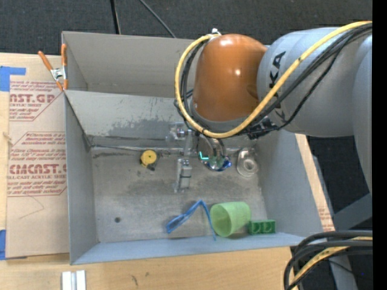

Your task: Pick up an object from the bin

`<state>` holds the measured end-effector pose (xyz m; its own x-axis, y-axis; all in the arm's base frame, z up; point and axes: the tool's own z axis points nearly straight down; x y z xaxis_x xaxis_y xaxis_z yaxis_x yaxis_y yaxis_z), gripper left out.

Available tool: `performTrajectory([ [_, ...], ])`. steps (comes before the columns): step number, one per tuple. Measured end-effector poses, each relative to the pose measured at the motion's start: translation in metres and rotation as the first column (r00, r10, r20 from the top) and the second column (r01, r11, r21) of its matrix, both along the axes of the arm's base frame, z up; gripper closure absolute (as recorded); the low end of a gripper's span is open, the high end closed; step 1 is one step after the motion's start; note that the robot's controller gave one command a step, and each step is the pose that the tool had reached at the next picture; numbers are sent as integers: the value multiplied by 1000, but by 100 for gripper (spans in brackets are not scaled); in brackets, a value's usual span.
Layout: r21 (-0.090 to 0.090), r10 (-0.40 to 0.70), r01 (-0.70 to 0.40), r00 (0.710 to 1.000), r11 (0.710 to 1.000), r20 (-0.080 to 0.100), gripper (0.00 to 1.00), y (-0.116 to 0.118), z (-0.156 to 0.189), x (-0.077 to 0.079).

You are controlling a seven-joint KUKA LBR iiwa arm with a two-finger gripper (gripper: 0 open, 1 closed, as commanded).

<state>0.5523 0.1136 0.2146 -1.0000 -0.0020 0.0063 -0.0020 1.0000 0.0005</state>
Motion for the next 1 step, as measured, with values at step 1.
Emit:
performTrajectory([
  [1, 1, 410, -410, 912, 912, 2, 0, -56, -147, -45],
])
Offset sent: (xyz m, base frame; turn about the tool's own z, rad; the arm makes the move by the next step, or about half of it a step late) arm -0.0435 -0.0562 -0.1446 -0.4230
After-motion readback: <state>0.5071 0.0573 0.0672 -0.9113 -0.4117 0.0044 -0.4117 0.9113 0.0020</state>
